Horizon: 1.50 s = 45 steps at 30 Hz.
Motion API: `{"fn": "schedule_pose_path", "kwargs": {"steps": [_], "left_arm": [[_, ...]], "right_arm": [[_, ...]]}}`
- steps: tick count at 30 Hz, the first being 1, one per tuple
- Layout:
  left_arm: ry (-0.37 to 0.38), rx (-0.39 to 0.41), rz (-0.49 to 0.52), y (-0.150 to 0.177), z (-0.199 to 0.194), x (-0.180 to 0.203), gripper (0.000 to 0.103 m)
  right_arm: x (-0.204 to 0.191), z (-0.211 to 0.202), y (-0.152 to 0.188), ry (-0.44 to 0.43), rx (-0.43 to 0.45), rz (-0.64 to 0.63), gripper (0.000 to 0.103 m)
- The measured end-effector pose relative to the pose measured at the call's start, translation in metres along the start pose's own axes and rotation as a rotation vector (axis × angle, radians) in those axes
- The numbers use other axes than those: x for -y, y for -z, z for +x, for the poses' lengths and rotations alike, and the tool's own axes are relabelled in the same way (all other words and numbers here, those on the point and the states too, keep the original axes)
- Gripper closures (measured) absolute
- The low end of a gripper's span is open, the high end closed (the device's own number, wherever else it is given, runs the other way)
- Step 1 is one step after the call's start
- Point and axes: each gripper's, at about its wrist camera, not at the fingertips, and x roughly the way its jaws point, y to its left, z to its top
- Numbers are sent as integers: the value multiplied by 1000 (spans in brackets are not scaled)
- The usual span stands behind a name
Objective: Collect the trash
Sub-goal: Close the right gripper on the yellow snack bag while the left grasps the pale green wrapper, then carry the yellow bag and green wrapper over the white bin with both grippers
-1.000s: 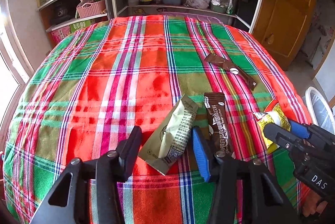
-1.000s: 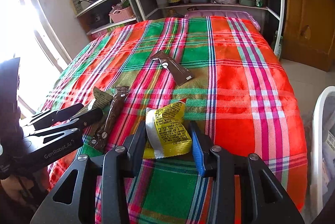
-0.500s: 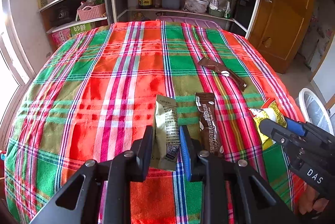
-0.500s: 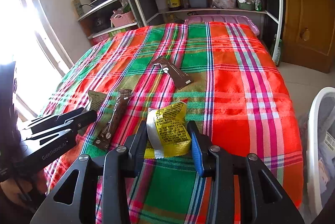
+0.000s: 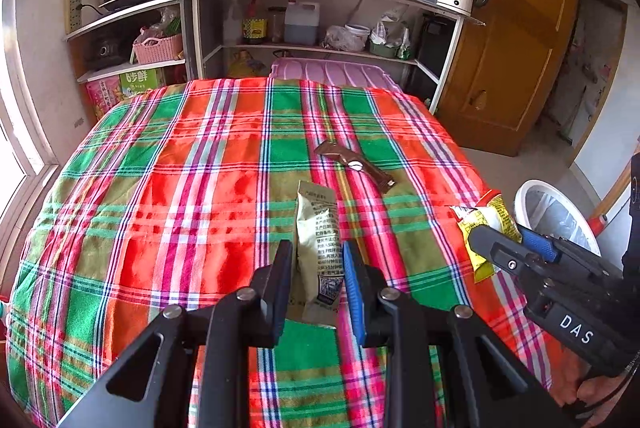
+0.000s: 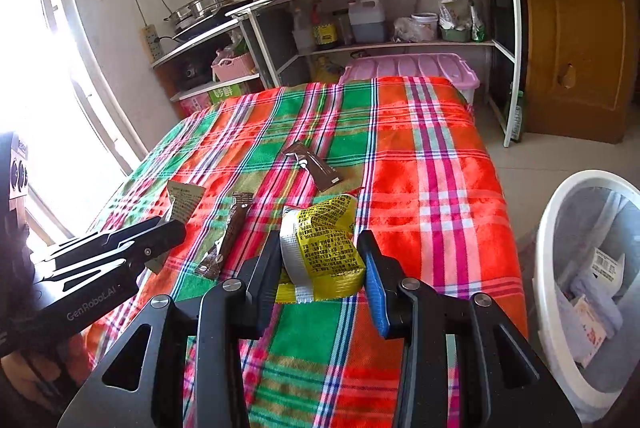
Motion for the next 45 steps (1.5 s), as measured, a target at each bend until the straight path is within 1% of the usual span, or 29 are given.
{"fn": "schedule_pose_path", "kwargs": {"steps": [7, 14, 18, 27, 36, 45], "left_arm": [[59, 32, 47, -2, -16, 39, 77], [124, 41, 82, -3, -21, 79, 77], [158, 41, 103, -1, -21, 105, 77], [195, 37, 190, 1, -17, 165, 76], [242, 11, 269, 6, -4, 219, 76], [275, -23, 318, 11, 14, 266, 76]], "right_arm": [[21, -34, 2, 25, 52, 29, 64], [55, -66, 7, 61, 94, 84, 64], [77, -80, 12, 98, 107, 112, 64], [124, -114, 20, 167, 143, 167, 64], [170, -133, 30, 231, 145, 217, 64], [211, -138, 37, 281, 123, 259, 64]]}}
